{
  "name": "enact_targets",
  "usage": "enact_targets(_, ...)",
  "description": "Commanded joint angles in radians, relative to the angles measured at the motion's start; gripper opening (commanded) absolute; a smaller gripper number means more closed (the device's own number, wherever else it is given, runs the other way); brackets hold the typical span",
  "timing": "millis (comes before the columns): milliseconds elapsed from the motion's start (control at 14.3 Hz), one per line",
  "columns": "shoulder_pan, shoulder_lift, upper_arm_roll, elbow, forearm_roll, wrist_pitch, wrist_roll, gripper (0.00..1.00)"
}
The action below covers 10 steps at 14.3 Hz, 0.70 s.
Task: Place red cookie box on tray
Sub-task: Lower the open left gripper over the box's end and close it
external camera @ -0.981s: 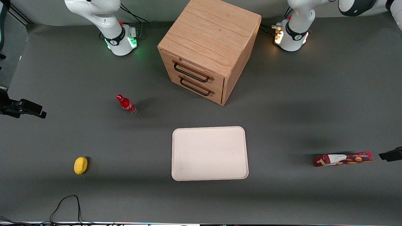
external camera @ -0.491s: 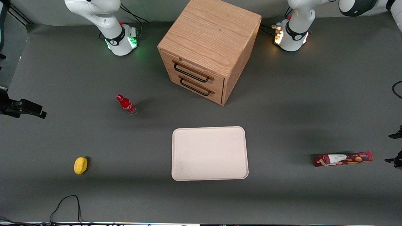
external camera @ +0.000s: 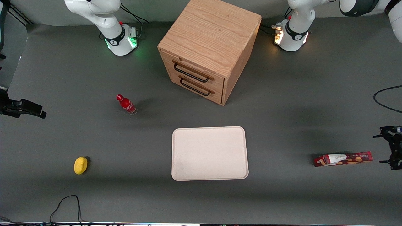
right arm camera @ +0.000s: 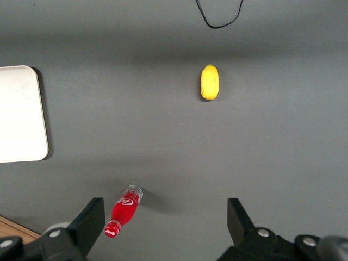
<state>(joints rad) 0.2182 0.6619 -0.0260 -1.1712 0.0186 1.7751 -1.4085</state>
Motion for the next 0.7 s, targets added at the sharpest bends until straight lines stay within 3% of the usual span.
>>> enact_targets(0,-0.006,-0.013,0.001,-0.12,0.004,0.136,-0.033,1.0)
enact_targets(631,-0.016,0.056,0.001,-0.243,0.006,0.411,-0.06,1.0)
